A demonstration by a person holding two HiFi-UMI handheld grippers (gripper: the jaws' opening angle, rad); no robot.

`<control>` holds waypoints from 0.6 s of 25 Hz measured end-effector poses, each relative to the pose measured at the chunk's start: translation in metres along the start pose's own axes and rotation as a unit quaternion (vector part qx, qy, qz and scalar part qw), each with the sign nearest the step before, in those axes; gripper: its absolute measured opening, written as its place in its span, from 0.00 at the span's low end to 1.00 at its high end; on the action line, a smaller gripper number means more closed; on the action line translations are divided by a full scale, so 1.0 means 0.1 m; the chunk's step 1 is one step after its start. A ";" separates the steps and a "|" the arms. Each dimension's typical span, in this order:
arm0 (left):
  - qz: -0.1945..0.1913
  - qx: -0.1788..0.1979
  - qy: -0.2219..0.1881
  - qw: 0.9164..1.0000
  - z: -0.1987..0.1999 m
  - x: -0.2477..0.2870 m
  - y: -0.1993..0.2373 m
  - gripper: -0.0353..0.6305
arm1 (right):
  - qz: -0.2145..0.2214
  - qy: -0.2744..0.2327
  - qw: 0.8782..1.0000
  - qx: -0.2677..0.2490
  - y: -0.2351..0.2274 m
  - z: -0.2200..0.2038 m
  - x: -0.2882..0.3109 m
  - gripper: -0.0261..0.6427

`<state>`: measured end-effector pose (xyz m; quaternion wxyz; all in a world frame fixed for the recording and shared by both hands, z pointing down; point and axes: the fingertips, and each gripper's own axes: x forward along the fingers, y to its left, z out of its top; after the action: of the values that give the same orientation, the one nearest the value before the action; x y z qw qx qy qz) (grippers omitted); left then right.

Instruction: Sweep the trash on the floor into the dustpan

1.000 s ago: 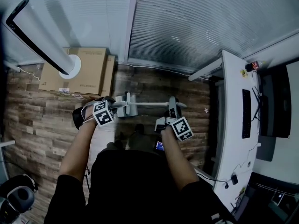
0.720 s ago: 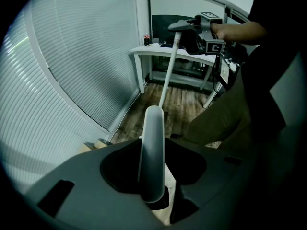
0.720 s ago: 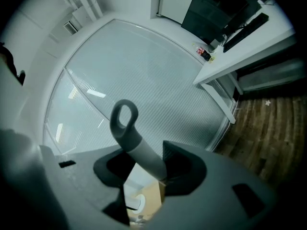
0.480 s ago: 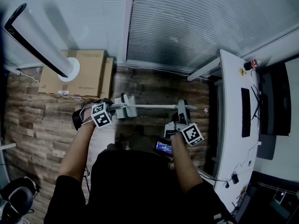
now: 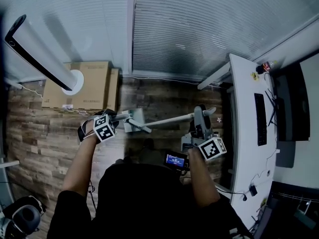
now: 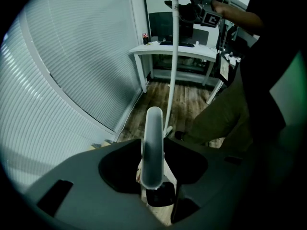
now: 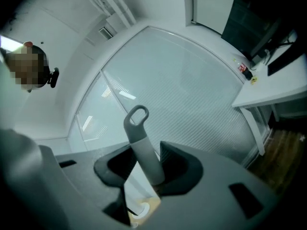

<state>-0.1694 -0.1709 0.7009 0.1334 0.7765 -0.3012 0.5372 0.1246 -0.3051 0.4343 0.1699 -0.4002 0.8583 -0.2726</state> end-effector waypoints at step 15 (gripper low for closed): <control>0.086 -0.188 -0.367 0.907 0.99 -1.80 0.54 0.22 | -0.029 -0.007 0.992 -0.127 0.00 0.40 -0.24 0.24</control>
<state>-0.1713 -0.2074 0.4919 0.1102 0.8503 -0.4900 0.1575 0.1601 -0.2997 0.4040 0.1160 -0.4448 0.8729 -0.1636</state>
